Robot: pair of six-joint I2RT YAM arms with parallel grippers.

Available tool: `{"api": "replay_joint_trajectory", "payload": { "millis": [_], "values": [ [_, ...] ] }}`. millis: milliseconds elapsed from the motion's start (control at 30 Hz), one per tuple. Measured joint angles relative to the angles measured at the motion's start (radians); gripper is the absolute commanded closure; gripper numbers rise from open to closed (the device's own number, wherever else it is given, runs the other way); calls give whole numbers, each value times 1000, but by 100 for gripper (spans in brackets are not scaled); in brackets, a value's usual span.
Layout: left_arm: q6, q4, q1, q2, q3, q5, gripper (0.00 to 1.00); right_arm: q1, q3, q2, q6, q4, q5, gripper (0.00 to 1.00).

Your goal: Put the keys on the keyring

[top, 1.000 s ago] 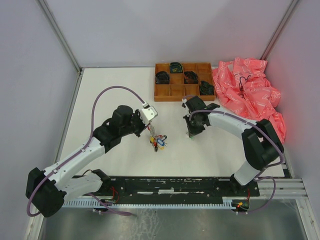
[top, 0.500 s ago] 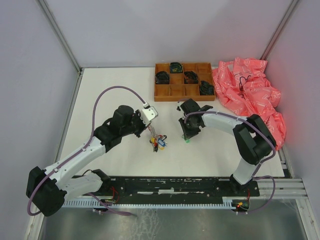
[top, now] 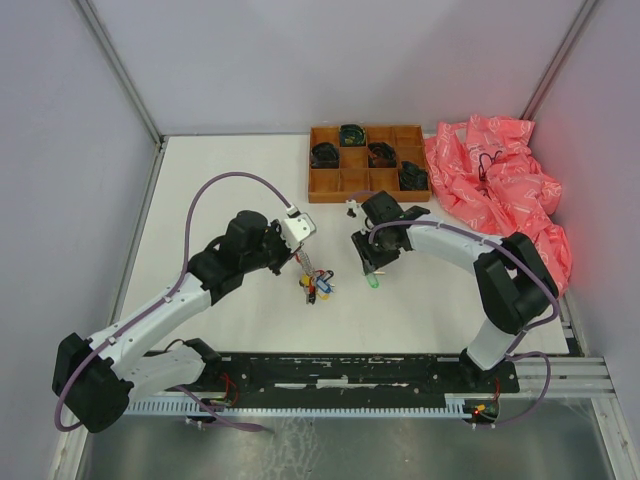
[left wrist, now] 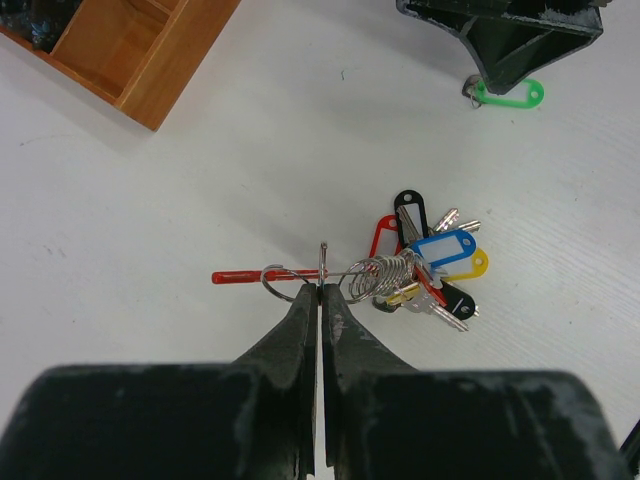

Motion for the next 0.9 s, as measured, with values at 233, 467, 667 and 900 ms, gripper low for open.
{"api": "replay_joint_trajectory", "payload": {
  "millis": [233, 467, 667, 900],
  "values": [
    [0, 0, 0, 0, 0, 0, 97, -14, -8, 0, -54, 82, -92, 61],
    [0, 0, 0, 0, 0, 0, 97, -70, -67, 0, -77, 149, -175, 59],
    [0, -1, 0, 0, 1, 0, 97, -74, -86, 0, -81, 175, -217, 62],
    [0, -4, 0, 0, 2, 1, 97, -73, -100, 13, -81, 200, -241, 63]
  ]
}}
